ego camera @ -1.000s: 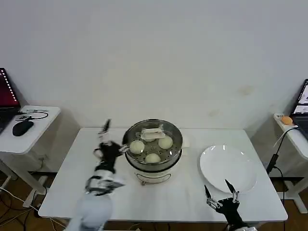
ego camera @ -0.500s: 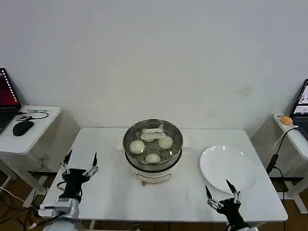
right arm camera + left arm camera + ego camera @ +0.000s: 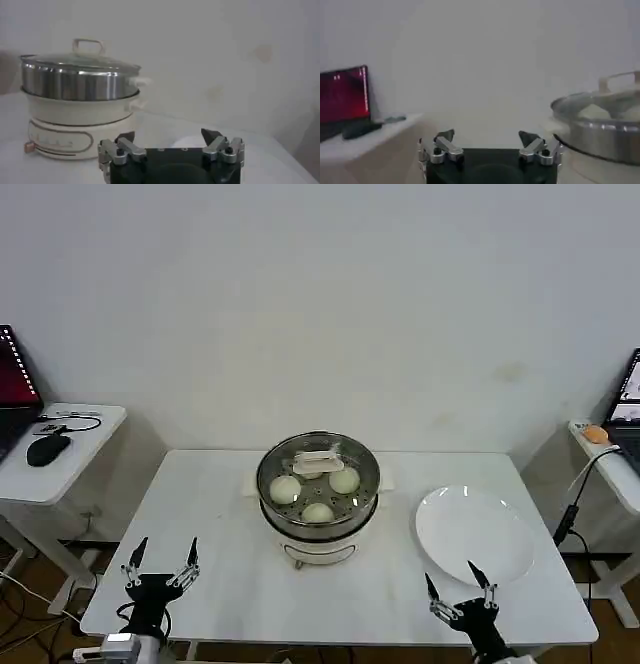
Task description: Take steamed baozi put them in steamer then cover it.
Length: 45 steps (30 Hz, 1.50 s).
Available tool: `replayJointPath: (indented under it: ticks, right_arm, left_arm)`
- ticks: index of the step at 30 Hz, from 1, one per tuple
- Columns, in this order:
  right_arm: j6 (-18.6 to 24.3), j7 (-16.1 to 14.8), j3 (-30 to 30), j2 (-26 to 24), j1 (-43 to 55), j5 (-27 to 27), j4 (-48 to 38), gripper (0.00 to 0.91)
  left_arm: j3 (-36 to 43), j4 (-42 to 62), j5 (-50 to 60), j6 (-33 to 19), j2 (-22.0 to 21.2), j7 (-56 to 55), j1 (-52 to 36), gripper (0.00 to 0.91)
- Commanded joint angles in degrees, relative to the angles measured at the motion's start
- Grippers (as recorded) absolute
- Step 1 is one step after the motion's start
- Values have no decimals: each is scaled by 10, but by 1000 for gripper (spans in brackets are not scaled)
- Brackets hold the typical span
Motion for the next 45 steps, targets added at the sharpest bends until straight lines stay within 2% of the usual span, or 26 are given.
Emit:
replayJointPath:
  ticks: [1,12,16,28,31,36,43,45]
  right_arm:
    - [-5,3,-10,-2,-1,-4,0,907]
    - [-7,-1,-20,-4,-3,-9,1,907]
    - [-12,0,-21,-4,-3,-7,3,907]
    - [-27,0,-17,-7,-12,-4,19,907]
    - [-34,1,-16,-8,-14,-2,20,907]
    - [-75,8,-20,-7,-19,17,33,907]
    - [-88,13,-22,-12,-20,21,34,907]
    - [-88,21,-28,-9,-16,38,35,907]
  left_arm:
    - [0,1,-8,-25,-3,1,26,907]
    - [7,-3,-1,4,-1,5,23,907]
    - [10,-3,-3,30,3,15,26,907]
    - [17,-4,-26,44,-2,-1,30,907]
    - [17,-9,-26,44,-4,-2,34,907]
    - [18,-4,-23,41,-6,-1,37,907]
    - [20,-15,-18,43,-7,-3,38,907]
    - [19,-17,-14,46,-8,-1,38,907]
